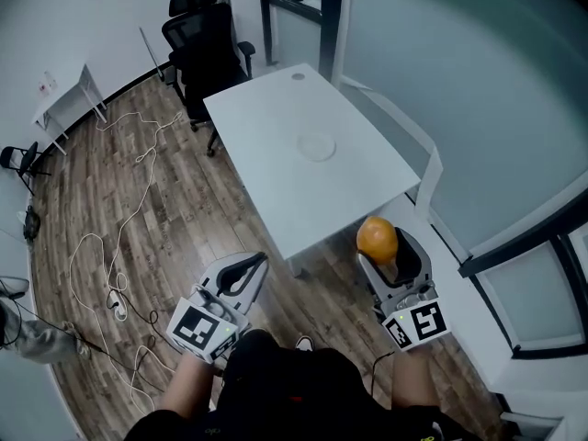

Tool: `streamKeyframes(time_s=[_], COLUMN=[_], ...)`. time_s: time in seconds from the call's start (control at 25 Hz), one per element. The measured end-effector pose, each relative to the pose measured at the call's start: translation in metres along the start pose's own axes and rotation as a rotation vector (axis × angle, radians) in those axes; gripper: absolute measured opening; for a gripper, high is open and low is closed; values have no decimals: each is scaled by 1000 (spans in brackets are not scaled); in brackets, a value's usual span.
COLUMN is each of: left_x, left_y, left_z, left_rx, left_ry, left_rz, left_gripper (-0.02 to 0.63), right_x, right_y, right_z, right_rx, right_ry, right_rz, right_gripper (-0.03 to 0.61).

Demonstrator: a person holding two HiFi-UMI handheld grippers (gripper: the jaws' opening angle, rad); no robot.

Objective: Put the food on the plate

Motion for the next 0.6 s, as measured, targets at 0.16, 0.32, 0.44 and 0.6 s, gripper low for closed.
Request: streamKeyframes(time_s=[0.16, 0.32, 0.44, 0.6], left_x=[-19, -37, -51, -68], left_y=[0, 1, 1, 3], left_z=[-8, -24, -43, -77], left_rx=[-3, -4, 2, 13], left_ry=[16, 43, 59, 83], left_rz=[-3, -6, 0, 8], left_gripper=[35, 35, 35, 35], right_x=[-7, -23, -40, -70], right_y=[6, 9, 11, 17], right_z=[15, 29, 35, 41], right_rx=[-2, -14, -9, -2], right_ry=[14, 41, 52, 74], right_rz=[-1, 2, -6, -25], right_gripper=[328, 328, 328, 328])
Point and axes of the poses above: the fingertips, and each gripper's own axes: x backward along the fingers, z to its right, y out of its underside, the point moved 3 cm from there along x, backward along the fingers, and after that the axes turned 3 degrees about y, right-handed, at the moved point
